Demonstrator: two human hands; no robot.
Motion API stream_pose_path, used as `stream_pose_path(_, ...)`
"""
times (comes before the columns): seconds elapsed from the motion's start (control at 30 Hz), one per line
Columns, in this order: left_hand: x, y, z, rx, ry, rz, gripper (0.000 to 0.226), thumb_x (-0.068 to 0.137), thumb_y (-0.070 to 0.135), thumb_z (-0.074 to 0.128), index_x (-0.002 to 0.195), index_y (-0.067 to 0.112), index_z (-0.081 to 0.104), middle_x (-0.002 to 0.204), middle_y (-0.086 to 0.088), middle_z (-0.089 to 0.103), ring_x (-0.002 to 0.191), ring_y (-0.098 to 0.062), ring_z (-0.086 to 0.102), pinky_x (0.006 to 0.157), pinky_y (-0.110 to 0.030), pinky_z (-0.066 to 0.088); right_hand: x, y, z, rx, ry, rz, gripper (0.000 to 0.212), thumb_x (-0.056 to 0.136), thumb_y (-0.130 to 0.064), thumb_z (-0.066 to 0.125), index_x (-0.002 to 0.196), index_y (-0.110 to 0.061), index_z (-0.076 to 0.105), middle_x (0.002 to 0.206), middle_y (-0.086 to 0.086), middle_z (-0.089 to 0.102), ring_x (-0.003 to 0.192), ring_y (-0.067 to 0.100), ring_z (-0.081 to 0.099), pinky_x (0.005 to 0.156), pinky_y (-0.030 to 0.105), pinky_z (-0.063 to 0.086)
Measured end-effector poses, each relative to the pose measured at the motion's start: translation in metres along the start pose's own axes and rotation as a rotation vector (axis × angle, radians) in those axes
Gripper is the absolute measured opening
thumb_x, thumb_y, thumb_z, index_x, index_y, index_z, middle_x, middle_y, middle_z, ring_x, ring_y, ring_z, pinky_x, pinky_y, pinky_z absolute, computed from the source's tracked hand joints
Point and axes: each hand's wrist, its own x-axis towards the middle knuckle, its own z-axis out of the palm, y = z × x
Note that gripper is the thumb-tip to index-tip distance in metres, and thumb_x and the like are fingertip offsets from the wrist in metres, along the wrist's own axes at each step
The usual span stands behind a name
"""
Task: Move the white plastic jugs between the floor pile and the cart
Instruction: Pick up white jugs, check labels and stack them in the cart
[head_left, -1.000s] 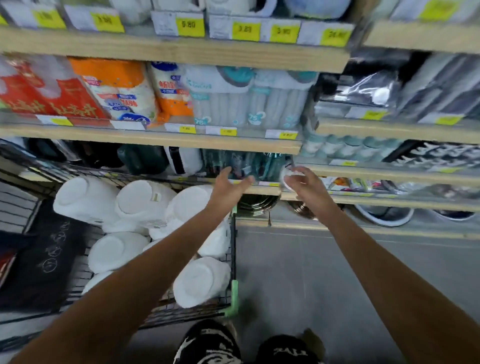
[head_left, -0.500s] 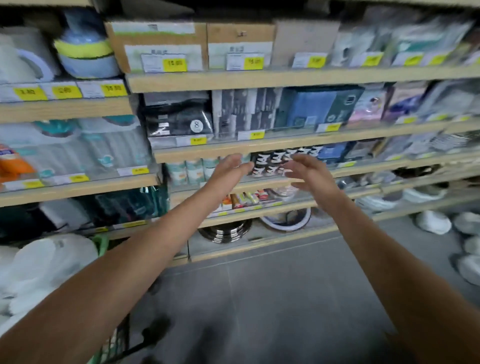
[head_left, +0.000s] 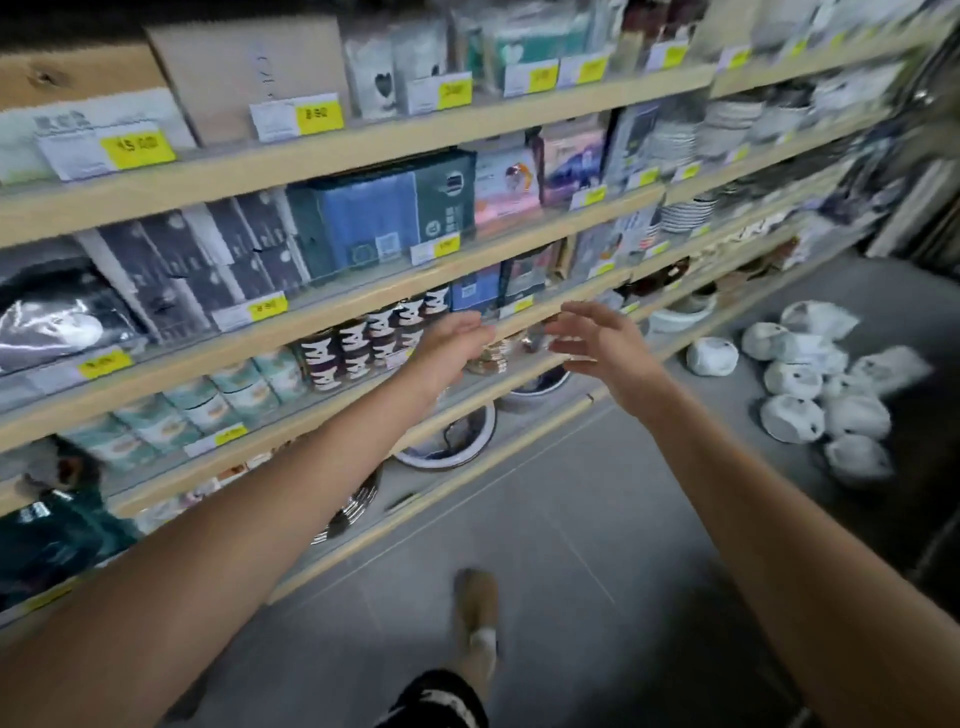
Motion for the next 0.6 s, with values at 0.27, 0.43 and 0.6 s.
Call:
stream_pose_path(0.27, 0.136, 0.038, 0.121, 0.004, -0.212, 0.001, 0.037, 0.094, 0.026, 0.058, 0.130, 0.019, 0.052, 0.126, -0.001, 0.058, 0.109, -0.015, 0.057, 0.094, -0.034, 0.041, 0.098, 0.008, -0.116, 0.008, 0.174, 0.056, 0.010, 0.094, -0.023, 0.058, 0.104, -0.022, 0.060, 0.101, 0.002, 0.071, 0.090, 0.019, 0.067, 0.081, 0.034, 0.049)
stream_pose_path(0.43, 0.229, 0.075, 0.198, 0.036, -0.344, -0.005, 0.038, 0.094, 0.026, 0.058, 0.130, 0.017, 0.052, 0.126, -0.004, 0.059, 0.110, -0.018, 0.058, 0.089, -0.031, 0.042, 0.166, 0.004, -0.197, 0.015, 0.304, 0.100, 0.018, 0.097, -0.022, 0.055, 0.115, -0.017, 0.058, 0.105, 0.004, 0.070, 0.089, 0.019, 0.065, 0.081, 0.034, 0.049)
stream_pose_path(0.6, 0.288, 0.110, 0.281, 0.085, -0.470, -0.009, 0.031, 0.093, 0.027, 0.057, 0.123, 0.020, 0.054, 0.113, -0.001, 0.060, 0.101, -0.013, 0.057, 0.080, -0.028, 0.041, 0.198, 0.005, -0.274, 0.068, 0.436, 0.135, 0.012, 0.097, -0.022, 0.054, 0.108, -0.020, 0.059, 0.102, 0.002, 0.070, 0.087, 0.017, 0.065, 0.078, 0.032, 0.048)
